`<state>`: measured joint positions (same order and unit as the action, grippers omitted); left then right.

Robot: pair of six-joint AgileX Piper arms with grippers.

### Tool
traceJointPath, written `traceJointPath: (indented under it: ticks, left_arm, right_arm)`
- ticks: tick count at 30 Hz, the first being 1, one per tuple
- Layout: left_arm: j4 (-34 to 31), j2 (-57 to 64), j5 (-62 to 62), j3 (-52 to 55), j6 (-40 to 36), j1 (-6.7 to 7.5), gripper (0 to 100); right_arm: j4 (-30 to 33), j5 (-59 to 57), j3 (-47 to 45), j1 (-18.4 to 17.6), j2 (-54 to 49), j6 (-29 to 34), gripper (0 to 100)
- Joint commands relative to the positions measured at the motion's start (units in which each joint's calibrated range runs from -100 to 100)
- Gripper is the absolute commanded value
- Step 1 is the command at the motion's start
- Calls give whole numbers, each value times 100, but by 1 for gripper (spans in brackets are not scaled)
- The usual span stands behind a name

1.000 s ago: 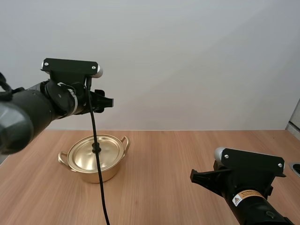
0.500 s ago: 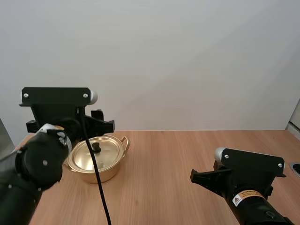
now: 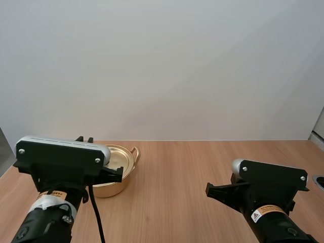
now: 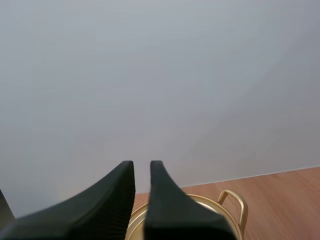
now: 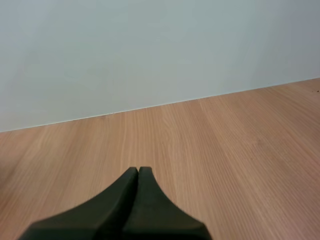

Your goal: Open the pot, put the car inside, and close it

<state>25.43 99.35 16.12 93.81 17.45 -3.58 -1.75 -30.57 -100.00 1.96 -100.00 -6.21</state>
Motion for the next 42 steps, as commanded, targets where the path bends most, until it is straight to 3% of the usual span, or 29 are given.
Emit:
traceJointPath:
  ticks: [1,19,25,30,42]
  left_arm:
    - [4,65,165,7,-749,2,0]
    - [-195,65,1845,32,-828,2,0]
    - [-421,65,1972,224,-541,2,0]
    - [93,65,1818,619,-541,2,0]
    - [93,65,1654,619,-541,2,0]
  right_arm:
    - [-6,9,0,-4,0,4,0]
    - [-6,9,0,-4,0,4,0]
    - [-6,9,0,-4,0,4,0]
    - [-6,9,0,-4,0,4,0]
    - [-6,9,0,-4,0,4,0]
